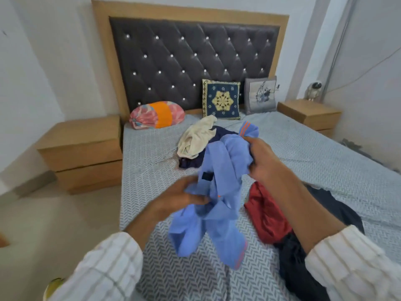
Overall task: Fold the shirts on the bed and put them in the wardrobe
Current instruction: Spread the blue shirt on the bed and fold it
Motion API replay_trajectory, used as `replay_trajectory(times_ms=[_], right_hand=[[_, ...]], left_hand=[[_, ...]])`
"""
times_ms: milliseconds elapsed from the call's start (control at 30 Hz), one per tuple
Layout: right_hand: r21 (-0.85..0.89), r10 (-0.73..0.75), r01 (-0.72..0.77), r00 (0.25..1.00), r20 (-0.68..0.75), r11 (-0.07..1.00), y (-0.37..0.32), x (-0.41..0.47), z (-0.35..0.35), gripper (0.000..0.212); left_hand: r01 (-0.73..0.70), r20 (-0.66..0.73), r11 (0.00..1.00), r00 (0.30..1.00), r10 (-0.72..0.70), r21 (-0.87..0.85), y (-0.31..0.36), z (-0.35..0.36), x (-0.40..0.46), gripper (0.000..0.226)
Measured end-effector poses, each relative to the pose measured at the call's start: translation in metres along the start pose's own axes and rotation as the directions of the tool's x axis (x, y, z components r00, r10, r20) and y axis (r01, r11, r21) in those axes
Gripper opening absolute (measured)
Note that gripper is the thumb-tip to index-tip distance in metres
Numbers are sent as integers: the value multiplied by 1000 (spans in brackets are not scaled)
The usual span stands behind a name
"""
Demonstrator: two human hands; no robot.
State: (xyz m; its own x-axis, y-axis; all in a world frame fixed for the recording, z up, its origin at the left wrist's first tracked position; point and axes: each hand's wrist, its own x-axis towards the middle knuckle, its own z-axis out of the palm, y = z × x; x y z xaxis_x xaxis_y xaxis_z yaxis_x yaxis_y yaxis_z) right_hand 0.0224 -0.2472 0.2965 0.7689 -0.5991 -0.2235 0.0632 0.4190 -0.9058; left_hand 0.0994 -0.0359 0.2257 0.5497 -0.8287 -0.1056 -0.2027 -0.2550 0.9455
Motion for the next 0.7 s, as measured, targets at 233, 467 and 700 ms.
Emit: replay_trajectory(times_ms=[233, 467, 700], right_hand=[[93, 9, -2, 997, -81, 996, 14, -5, 11, 23], [-852, -343, 194, 939, 19, 486, 40, -1, -22, 46], [-635, -15, 653, 702, 712, 412, 67, -32, 40, 99]], left_hand=[[148, -546, 989, 826, -139, -27, -24, -1, 9, 33], [39, -522, 997, 853, -2, 61, 34, -60, 4, 15], [73, -450, 996, 889, -88, -49, 98, -83, 14, 14]])
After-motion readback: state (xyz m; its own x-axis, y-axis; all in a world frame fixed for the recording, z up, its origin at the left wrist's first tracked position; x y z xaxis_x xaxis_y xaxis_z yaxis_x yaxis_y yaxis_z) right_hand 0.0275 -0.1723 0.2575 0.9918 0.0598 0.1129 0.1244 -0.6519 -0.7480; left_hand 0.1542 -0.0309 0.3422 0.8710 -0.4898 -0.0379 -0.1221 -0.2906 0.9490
